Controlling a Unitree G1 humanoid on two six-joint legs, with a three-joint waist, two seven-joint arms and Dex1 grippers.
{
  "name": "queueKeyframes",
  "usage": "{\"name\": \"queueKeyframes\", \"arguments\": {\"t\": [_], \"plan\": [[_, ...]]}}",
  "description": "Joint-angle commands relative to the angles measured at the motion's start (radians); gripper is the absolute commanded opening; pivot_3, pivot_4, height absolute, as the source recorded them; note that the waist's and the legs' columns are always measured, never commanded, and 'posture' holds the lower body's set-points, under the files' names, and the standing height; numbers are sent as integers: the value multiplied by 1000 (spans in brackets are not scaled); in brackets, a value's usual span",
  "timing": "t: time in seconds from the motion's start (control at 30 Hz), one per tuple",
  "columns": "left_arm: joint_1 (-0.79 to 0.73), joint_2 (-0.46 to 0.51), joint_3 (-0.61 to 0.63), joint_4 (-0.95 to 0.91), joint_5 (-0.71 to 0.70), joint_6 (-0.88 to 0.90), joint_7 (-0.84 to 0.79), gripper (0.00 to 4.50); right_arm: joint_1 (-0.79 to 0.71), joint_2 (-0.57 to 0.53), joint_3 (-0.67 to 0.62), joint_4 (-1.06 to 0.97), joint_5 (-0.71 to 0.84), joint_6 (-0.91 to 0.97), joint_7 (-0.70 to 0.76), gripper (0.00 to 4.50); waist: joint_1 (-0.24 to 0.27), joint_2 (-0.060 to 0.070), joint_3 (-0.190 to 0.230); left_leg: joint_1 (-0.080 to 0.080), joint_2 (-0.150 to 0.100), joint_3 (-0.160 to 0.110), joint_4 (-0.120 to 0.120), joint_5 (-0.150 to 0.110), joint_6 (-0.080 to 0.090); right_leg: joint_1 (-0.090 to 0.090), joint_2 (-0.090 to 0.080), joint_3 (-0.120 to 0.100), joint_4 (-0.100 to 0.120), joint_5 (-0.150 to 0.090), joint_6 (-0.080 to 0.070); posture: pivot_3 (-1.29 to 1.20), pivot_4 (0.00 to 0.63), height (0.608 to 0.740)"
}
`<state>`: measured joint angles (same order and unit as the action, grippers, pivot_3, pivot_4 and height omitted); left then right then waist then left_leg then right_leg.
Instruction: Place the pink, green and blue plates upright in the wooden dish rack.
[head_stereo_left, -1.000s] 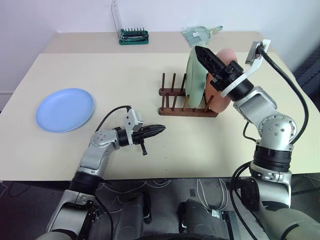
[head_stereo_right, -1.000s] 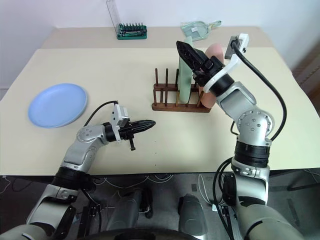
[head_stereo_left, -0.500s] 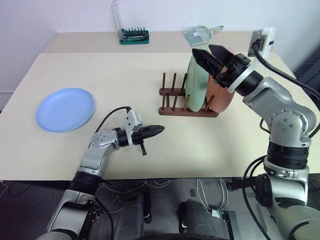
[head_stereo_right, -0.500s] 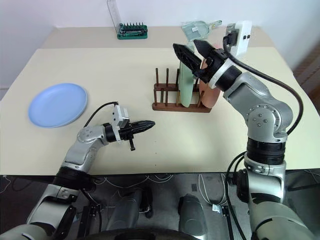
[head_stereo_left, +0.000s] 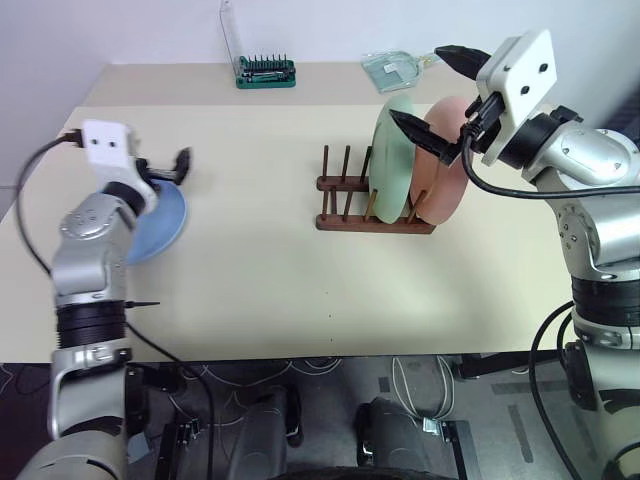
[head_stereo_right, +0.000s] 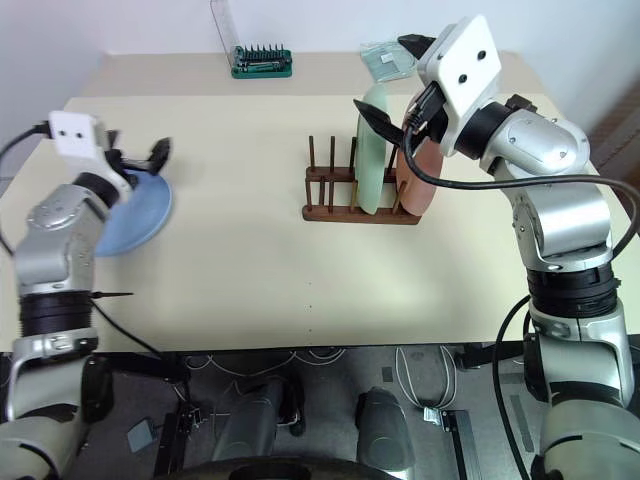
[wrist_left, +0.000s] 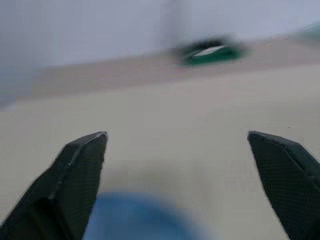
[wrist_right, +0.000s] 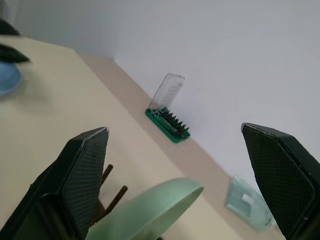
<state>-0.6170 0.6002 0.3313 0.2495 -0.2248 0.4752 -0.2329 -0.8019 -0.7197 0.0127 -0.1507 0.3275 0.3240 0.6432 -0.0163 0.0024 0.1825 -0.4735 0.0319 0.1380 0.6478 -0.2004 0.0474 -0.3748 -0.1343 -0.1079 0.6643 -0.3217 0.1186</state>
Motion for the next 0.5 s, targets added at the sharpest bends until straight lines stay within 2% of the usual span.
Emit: {"name": "queueKeyframes", "arguments": {"t": [0.03,0.17,0.27,0.5], "plan": [[-59,75,84,48,16,133,106,4479,-39,27,0,-17,-8,-47,38,4379,3,-2,1,0,0,0,0,0,0,0,0,0,0,0,0,0,150,736],[-89,134,138,134,-31,324,106,4479,-36,64,24,-63,16,-35,91,4379,2,-3,1,-1,0,0,0,0,0,0,0,0,0,0,0,0,150,736],[-66,161,108,169,0,388,110,4479,-28,81,30,-85,22,-25,111,4379,3,-3,1,0,0,0,0,0,-1,0,0,0,0,0,0,0,150,736],[-59,164,141,241,-3,462,147,4479,-16,98,32,-107,15,-6,125,4379,0,-5,1,0,0,0,0,1,-2,-1,1,0,1,0,0,0,150,736]]}}
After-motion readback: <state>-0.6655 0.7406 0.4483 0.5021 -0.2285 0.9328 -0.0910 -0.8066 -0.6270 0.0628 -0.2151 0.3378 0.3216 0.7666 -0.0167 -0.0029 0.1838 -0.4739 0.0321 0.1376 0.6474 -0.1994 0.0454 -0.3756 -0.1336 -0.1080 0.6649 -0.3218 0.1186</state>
